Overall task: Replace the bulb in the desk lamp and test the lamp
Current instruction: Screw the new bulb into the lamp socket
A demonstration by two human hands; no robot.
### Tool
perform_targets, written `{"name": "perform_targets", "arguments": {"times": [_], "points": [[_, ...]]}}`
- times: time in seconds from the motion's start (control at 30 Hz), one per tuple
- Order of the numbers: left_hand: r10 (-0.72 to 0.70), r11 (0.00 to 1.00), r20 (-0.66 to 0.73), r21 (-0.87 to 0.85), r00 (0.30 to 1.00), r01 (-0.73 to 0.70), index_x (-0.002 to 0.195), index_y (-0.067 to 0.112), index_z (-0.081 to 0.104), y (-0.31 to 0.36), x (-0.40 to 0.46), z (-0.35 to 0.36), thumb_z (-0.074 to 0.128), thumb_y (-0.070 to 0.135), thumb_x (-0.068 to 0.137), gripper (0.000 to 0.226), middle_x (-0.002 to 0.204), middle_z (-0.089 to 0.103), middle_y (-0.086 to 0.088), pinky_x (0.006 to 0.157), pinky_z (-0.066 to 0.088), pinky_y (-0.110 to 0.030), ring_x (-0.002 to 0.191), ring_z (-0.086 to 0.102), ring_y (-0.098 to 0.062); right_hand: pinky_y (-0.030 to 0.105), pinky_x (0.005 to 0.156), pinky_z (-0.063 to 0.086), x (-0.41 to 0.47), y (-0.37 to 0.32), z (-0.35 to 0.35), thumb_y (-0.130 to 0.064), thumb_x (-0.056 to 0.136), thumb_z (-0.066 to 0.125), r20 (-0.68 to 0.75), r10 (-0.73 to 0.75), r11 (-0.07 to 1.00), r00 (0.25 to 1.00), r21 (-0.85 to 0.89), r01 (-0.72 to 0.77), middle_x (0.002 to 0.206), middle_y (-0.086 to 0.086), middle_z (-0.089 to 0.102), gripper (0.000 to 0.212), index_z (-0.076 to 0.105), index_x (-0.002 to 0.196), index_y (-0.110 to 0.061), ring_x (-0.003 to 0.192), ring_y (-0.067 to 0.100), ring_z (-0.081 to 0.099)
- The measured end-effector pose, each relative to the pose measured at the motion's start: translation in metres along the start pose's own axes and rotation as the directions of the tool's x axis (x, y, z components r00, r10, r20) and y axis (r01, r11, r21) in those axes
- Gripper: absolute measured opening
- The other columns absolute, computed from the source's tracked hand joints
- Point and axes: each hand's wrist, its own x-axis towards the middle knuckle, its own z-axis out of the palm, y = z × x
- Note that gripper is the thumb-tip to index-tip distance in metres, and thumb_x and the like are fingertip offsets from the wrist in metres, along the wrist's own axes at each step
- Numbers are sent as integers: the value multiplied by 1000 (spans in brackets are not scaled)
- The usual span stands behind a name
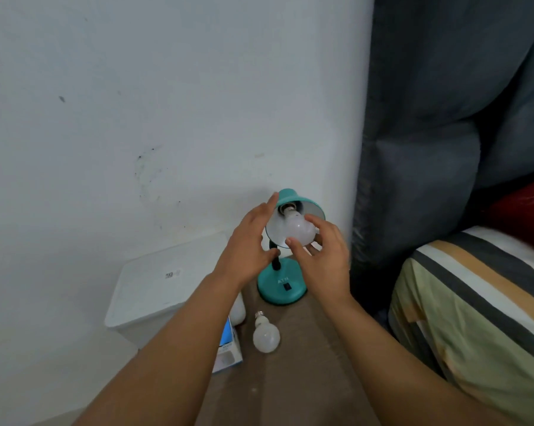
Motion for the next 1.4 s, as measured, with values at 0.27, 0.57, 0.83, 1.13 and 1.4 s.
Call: {"name": "perform_targets", "arguments": {"times": [0.27,0.57,0.83,1.13,1.4], "points": [[138,987,28,73,990,-140,150,47,27,-10,12,-3,71,3,83,91,131,48,3,93,53,-39,107,57,-17,32,87,58,8,11,10,-23,78,81,-1,18,996,1000,-87,-18,123,-8,53,53,56,125,-26,110,13,58],[140,989,18,54,990,-141,148,47,30,-14,17,1,74,1,81,93,117,53,4,90,53,-24,94,61,-11,35,89,57,11,14,13,-9,79,78,3,33,993,999,-111,-32,127,-5,50,59,50,128,-25,113,15,57],[148,987,11,65,989,-148,148,44,33,-10,19,-1,76,4,81,89,112,53,4,84,44,-4,81,57,0,28,85,55,15,10,13,-26,77,82,-1,-15,971,1000,-239,14,127,-6,54,59,49,126,-26,96,7,59],[159,984,2,86,987,-159,149,43,33,-11,18,1,76,4,81,89,112,54,1,85,48,-9,85,57,-9,35,82,59,14,13,14,-16,82,74,49,-19,972,999,-234,30,127,-4,50,61,47,135,-26,89,14,65],[141,985,13,93,990,-142,149,44,30,-11,18,1,74,5,83,89,113,53,2,87,52,-17,88,60,-11,20,81,56,15,9,12,-28,79,79,29,31,990,999,-140,-27,128,-9,55,65,44,133,-33,94,11,66]]}}
